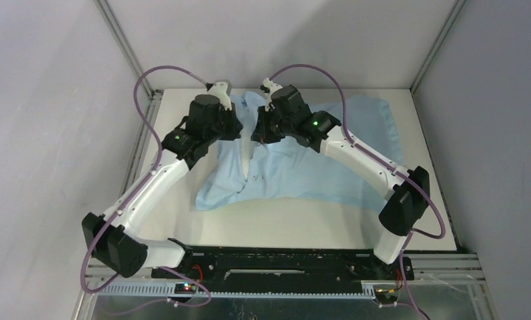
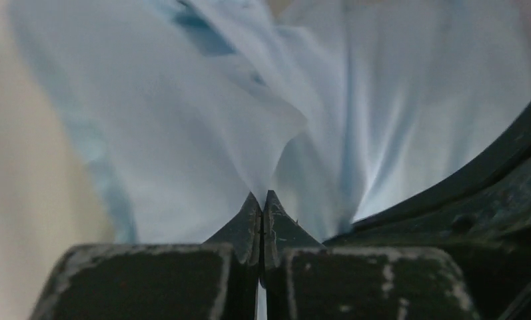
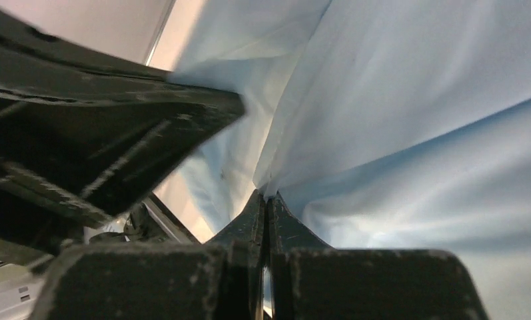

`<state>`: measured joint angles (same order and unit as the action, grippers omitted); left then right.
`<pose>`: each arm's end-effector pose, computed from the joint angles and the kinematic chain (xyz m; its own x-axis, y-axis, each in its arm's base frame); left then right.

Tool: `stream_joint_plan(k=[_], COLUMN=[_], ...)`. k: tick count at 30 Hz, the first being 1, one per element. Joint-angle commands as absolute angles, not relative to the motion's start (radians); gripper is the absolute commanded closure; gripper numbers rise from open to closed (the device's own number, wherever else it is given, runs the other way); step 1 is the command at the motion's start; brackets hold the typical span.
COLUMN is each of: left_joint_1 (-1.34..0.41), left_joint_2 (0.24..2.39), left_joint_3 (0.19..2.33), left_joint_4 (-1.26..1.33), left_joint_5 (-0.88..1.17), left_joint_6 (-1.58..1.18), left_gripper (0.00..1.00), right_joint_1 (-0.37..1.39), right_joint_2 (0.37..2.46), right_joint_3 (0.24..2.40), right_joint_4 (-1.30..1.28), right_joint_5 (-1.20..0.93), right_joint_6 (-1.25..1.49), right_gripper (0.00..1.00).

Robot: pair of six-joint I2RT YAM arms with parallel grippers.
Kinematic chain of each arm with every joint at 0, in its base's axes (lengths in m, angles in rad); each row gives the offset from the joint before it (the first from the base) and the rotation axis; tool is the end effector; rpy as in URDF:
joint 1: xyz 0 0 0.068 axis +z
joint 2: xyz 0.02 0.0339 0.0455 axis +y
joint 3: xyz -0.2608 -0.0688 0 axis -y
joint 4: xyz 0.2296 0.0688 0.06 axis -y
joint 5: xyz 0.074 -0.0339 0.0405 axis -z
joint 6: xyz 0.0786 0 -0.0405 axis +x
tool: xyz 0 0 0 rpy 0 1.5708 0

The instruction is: Put the pillow into the pillowcase

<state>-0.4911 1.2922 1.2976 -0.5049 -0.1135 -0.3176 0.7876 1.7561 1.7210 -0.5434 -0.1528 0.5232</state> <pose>0.2785 -0.1388 0.3526 -0.5202 -0.0737 -0.8509 0.2299 0.9474 -0.2226 0.2925 0.3108 0.3388 -0.7291 -0.0323 -0.6837 -0.4918 0.7194 0.4904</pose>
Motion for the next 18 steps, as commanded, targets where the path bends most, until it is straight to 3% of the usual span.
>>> stream_joint_plan(k=[1, 5, 13, 18], left_joint_1=[-0.469, -0.425, -0.443, -0.445], left_joint_2=[1.386, 1.558, 1.711, 1.611], left_joint_3=[1.202, 1.069, 1.028, 1.005], left_joint_4=[-0.207, 0.056, 0.063, 0.07], left_joint_5=[0.25, 0.381, 0.204, 0.212], left_joint_6=[-0.498, -0.687, -0.822, -0.805], left_gripper=[1.0, 1.0, 0.99, 0.83], right_joint_1=[0.786, 0.789, 0.812, 0.796], right_joint_2=[1.691, 1.647, 1.649, 1.681], right_joint_3=[1.759, 1.779, 1.828, 1.82], right_joint_4=[-0.497, -0.486, -0.45, -0.461], right_joint_5=[-0.184, -0.229, -0.297, -0.31], right_joint_6=[0.542, 0.562, 0.607, 0.61], right_gripper=[1.0, 1.0, 1.0, 1.0])
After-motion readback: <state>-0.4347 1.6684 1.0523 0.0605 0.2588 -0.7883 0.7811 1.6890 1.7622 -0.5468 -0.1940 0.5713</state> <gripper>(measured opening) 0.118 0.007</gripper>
